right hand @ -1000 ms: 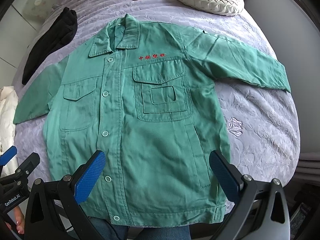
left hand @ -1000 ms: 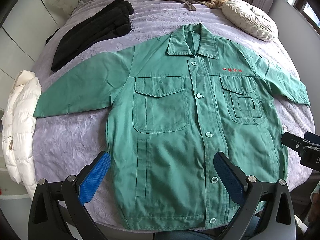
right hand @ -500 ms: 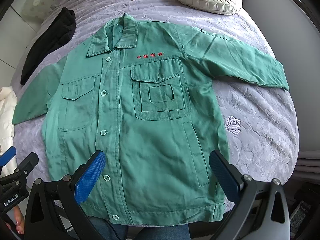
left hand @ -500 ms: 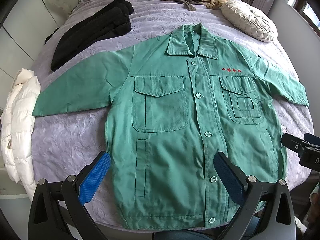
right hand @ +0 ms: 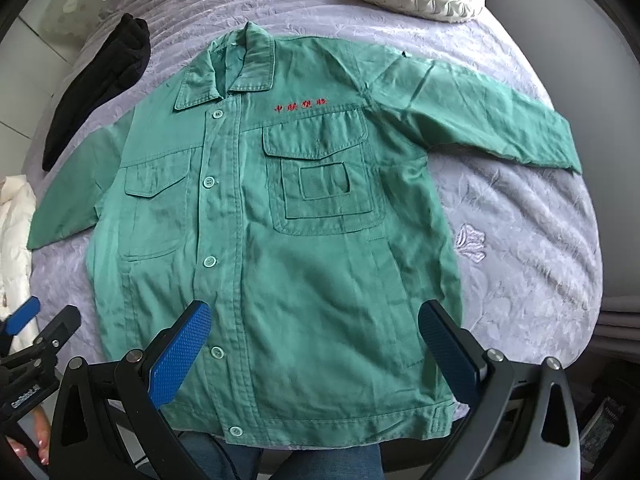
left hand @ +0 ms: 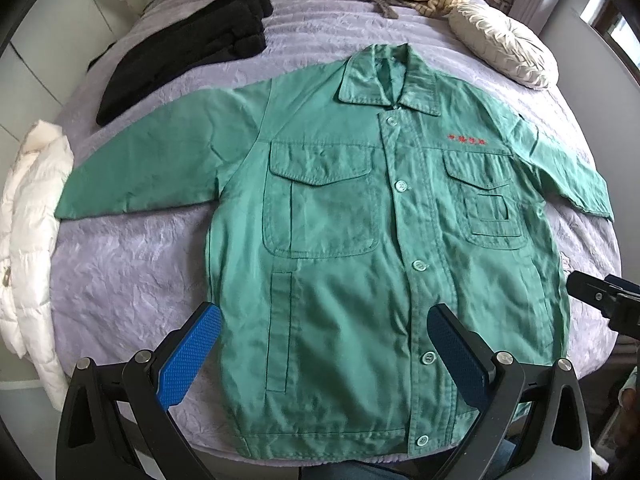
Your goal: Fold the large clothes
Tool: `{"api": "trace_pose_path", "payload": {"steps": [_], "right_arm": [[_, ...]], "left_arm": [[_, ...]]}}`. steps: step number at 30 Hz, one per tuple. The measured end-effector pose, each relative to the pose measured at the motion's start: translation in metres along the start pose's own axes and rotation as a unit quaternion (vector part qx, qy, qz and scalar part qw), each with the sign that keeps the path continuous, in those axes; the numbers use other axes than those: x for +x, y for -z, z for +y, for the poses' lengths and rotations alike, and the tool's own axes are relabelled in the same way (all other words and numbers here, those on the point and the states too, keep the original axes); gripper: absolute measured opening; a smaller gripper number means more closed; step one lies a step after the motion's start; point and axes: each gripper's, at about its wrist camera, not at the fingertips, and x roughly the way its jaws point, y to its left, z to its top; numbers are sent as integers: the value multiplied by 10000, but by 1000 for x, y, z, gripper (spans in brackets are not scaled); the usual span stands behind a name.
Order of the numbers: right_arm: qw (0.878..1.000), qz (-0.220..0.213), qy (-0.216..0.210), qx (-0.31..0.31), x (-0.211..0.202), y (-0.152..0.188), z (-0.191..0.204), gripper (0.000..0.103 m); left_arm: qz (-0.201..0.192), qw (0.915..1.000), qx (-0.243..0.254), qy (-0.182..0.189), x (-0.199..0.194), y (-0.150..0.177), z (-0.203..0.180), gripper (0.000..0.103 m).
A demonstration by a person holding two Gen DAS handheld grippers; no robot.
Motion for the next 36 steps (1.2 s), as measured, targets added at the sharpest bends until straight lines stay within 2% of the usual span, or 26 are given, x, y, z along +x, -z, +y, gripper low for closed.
{"api": "trace_pose_path", "payload": {"steps": [4, 9, 16, 19, 21, 24, 27, 29, 32, 33, 34, 36], "right_arm": [[10000, 79, 2, -2, 6, 0, 9, 103], [9994, 44, -166, -301, 19, 2, 45, 103], [9962, 334, -426, -678, 61, 11, 108, 103], [9930, 307, -310, -1099, 77, 16, 137, 103], [9915, 252, -233, -1254, 85, 16, 152, 103], [9896, 203, -263, -1399, 93, 15, 170, 103], [9884, 257, -323, -1459, 103, 11, 184, 103], [9884, 310, -440, -1422, 109, 9, 190, 103], [9879, 298, -567, -1412, 113, 5, 198, 103], [9877, 287, -593, -1415, 115, 4, 200, 103], [9877, 277, -620, -1406, 117, 3, 203, 103], [9881, 251, -640, -1377, 119, 2, 204, 103]], "left_arm": [[69, 9996, -250, 58, 16, 0, 31, 103], [27, 9970, -769, 42, 45, -6, 95, 103], [-472, 9864, -1564, -168, 90, -29, 207, 103], [-691, 9767, -2032, 70, 116, -42, 255, 103], [-830, 9661, -2411, 402, 135, -49, 281, 103], [-806, 9531, -2828, 710, 169, -60, 313, 103], [-913, 9388, -3238, 735, 183, -65, 337, 103], [-1211, 9295, -3393, 790, 177, -70, 357, 103], [-1604, 9220, -3506, 363, 167, -75, 383, 102], [-1646, 9210, -3525, 183, 167, -77, 389, 83], [-1581, 9220, -3533, 58, 169, -79, 397, 43], [-1482, 9221, -3571, 117, 174, -80, 410, 12]]}}
